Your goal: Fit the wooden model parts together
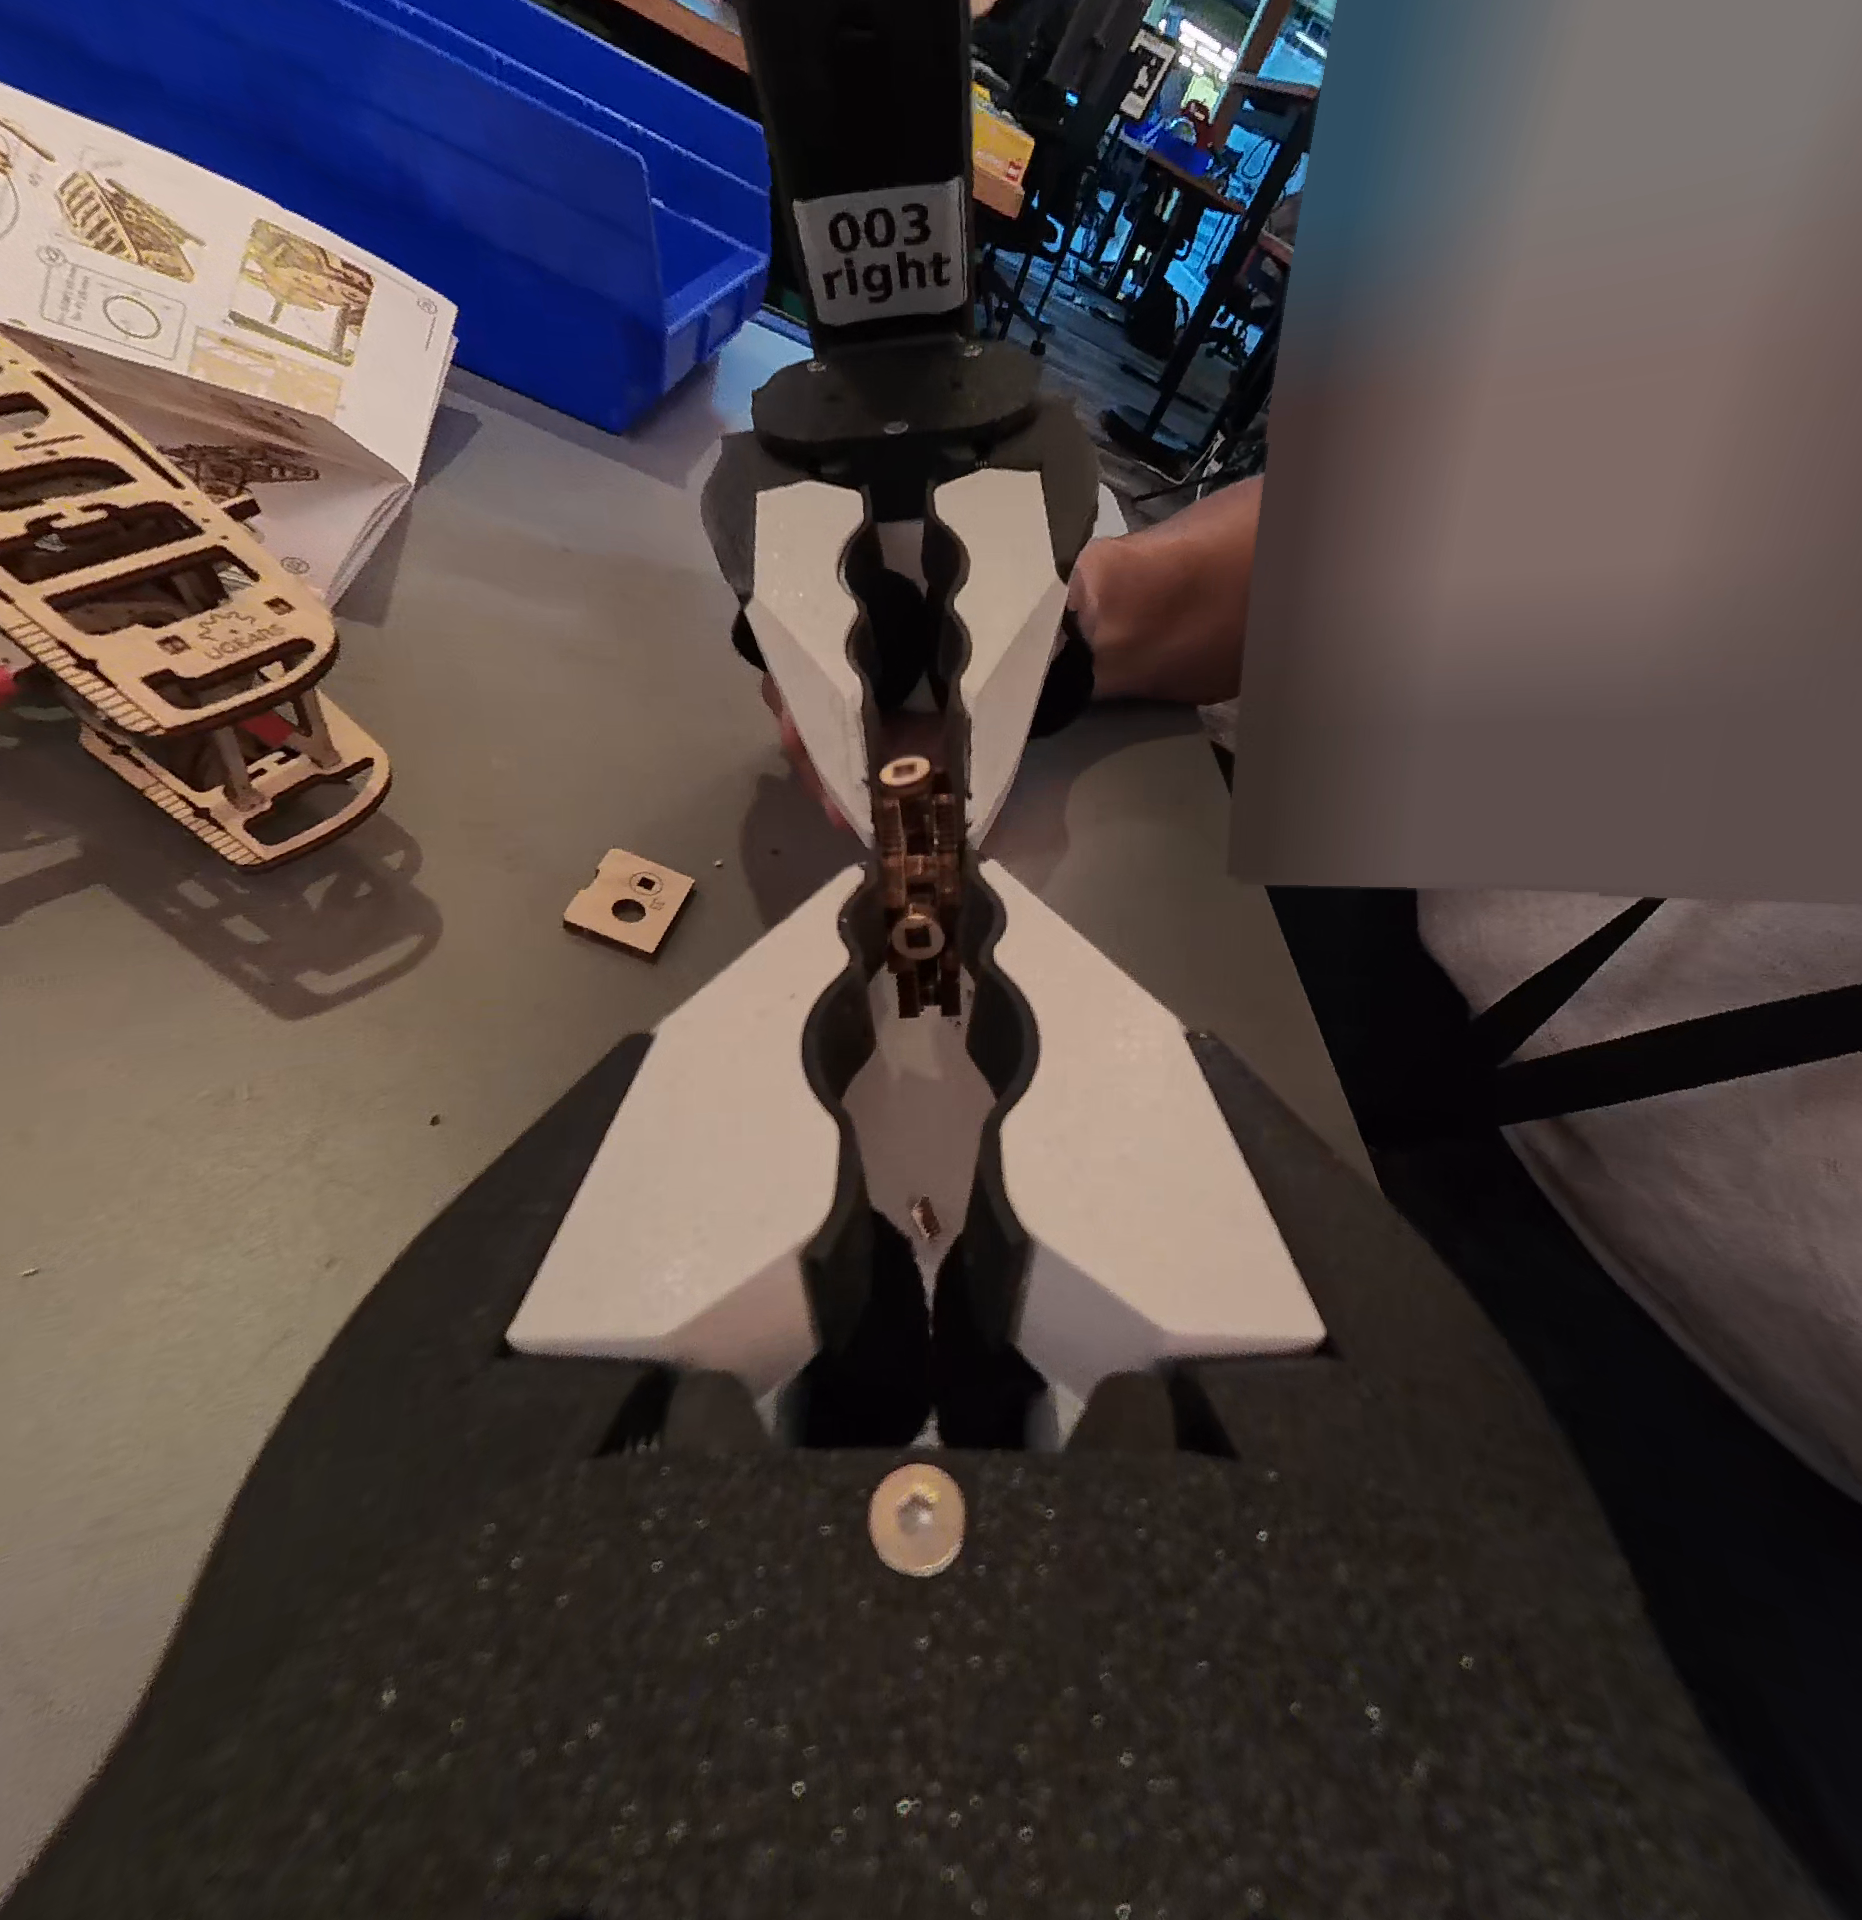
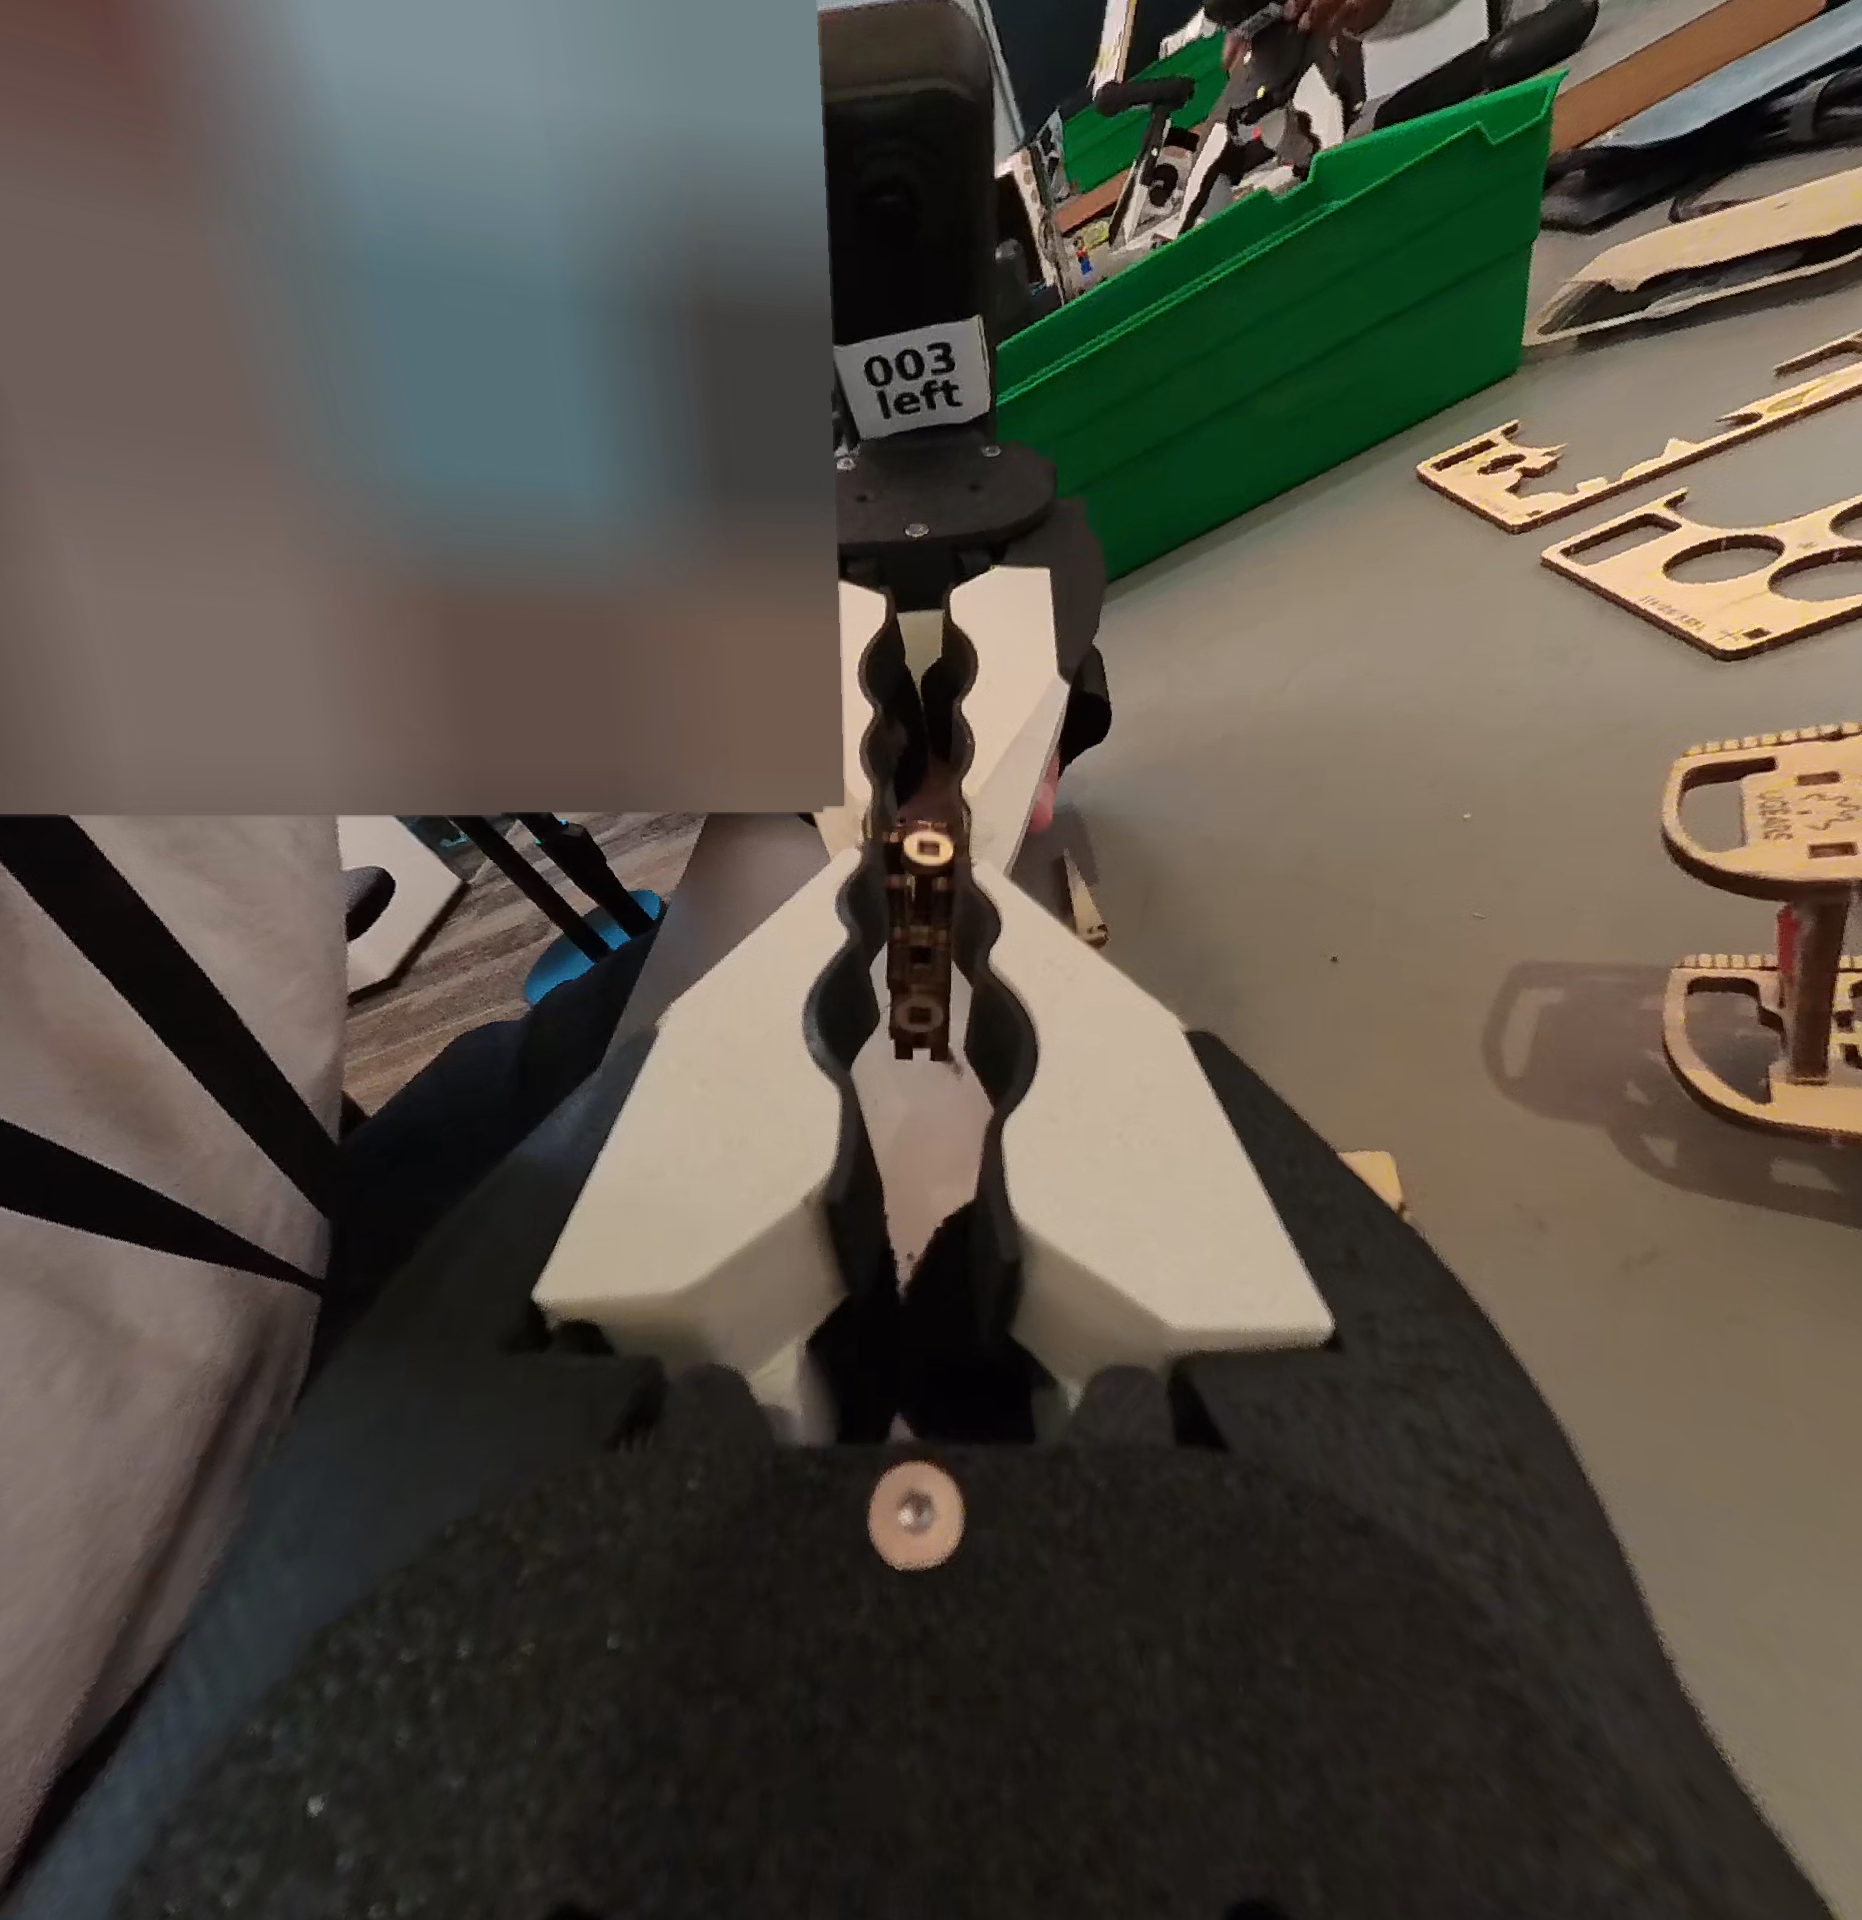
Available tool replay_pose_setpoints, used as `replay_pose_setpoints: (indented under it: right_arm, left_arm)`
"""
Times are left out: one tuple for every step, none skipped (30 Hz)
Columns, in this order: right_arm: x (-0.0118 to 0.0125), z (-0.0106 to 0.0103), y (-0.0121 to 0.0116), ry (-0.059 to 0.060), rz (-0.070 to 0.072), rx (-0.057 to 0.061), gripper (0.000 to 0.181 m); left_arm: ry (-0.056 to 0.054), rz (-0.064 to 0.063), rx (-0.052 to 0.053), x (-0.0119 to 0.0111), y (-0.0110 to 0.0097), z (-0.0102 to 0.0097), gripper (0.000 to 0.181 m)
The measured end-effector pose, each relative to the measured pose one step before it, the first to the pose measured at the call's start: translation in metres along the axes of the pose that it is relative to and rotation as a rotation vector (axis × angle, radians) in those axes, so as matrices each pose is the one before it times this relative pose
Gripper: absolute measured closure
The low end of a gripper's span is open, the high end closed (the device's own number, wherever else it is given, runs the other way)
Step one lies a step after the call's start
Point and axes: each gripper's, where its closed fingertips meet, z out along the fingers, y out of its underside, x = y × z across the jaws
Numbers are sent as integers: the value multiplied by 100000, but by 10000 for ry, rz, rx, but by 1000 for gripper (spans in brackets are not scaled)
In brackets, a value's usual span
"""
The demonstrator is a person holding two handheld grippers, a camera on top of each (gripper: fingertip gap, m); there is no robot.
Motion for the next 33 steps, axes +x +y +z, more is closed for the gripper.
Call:
replay_pose_setpoints:
  right_arm:
    - [-53,38,-47,-21,13,63,171]
    - [2,-3,-30,36,-173,-8,170]
    - [90,10,-131,-62,79,74,170]
    - [284,47,-7,36,143,-36,170]
    - [339,117,17,176,112,-28,170]
    - [58,76,-237,71,-43,166,169]
    - [153,44,-151,90,30,101,169]
    - [270,32,-96,20,273,39,169]
    - [108,-6,-130,-145,365,43,170]
    - [101,-63,-111,-87,253,48,170]
    - [157,-173,-112,29,100,62,169]
    - [56,-131,-101,-2,90,79,167]
    - [-71,22,153,-55,28,-84,162]
    - [-7,87,153,-4,0,-101,161]
    - [50,78,-75,56,-30,48,161]
    - [107,53,-127,84,-50,68,165]
    - [32,-11,-4,-10,-4,-26,167]
    - [26,-61,-4,-75,157,-12,168]
    - [-2,-45,122,-130,219,-123,171]
    - [71,32,257,-85,255,-202,171]
    - [90,31,138,-89,322,-115,171]
    - [20,1,24,-135,333,-47,171]
    - [136,-5,124,-78,412,-106,171]
    - [204,-62,152,-73,463,-117,171]
    - [31,-140,-2,-198,465,-30,171]
    - [26,-141,110,-212,507,-116,171]
    - [147,-111,90,-116,459,-84,172]
    - [-88,-25,178,-179,210,-163,172]
    - [-65,-12,108,-88,71,-120,172]
    - [121,-52,-70,69,1,15,172]
    - [63,16,59,23,21,-70,172]
    - [-93,53,95,-112,70,-97,171]
    - [113,86,156,-12,170,-155,171]
  left_arm:
    - [58,-49,3,49,9,-20,171]
    - [32,-49,15,1,-33,-24,171]
    - [-15,-64,15,-122,-73,-23,171]
    - [-59,-130,-15,-280,17,-36,171]
    - [4,-232,44,-281,36,-63,171]
    - [124,-268,150,-87,-145,-122,171]
    - [43,-204,119,-105,-158,-103,171]
    - [-38,-170,110,-207,-144,-74,171]
    - [21,-194,139,-138,-180,-71,171]
    - [56,-194,164,-88,-209,-118,171]
    - [72,-176,210,-90,-290,-204,171]
    - [57,-200,244,-142,-335,-299,171]
    - [14,-229,212,-221,-282,-280,171]
    - [61,-201,155,-103,-182,-172,171]
    - [58,-136,126,7,-137,-12,171]
    - [36,-32,4,80,35,133,171]
    - [-33,55,-80,31,125,150,171]
    - [-27,23,-34,-14,43,44,171]
    - [68,-69,-53,30,85,14,171]
    - [45,-104,-136,-37,199,7,171]
    - [12,-72,-115,-73,160,-31,170]
    - [30,-45,-62,-26,77,-68,170]
    - [16,-57,-80,-78,88,-109,168]
    - [-27,-72,40,-158,-80,-179,166]
    - [31,-66,160,-61,-238,-232,166]
    - [40,-58,47,-38,-84,-154,166]
    - [-39,-44,-100,-119,122,-39,167]
    - [-23,6,-139,-24,207,52,170]
    - [-25,49,-111,40,171,59,170]
    - [-76,12,-120,-51,184,34,170]
    - [13,-74,-173,-8,274,37,170]
    - [131,-154,-186,106,304,36,170]
    - [69,-200,-97,-5,162,0,170]
